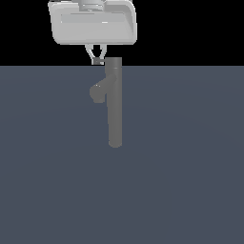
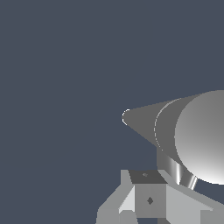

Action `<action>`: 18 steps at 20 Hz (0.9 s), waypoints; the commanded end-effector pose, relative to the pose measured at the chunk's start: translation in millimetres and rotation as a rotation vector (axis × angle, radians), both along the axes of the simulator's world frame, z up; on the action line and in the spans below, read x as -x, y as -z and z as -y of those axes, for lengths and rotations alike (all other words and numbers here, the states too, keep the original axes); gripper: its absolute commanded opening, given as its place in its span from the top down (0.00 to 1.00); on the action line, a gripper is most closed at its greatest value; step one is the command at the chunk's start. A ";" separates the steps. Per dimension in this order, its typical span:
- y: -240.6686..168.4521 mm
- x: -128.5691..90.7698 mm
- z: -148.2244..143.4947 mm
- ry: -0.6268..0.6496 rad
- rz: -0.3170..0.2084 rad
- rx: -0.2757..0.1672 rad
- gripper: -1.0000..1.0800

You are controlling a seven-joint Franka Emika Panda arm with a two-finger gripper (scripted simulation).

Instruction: Turn on the faucet by rotating a designated handle.

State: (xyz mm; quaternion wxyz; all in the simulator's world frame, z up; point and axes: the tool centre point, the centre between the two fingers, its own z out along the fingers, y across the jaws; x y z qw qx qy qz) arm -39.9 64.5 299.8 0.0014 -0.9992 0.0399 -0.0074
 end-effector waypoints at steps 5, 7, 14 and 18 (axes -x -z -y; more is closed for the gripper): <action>-0.2 10.4 14.2 -0.002 -0.005 0.001 1.00; -0.3 15.7 21.5 -0.003 -0.007 0.001 1.00; -0.8 31.5 43.9 -0.007 -0.015 0.002 1.00; -0.3 19.9 43.4 -0.029 -0.009 0.001 1.00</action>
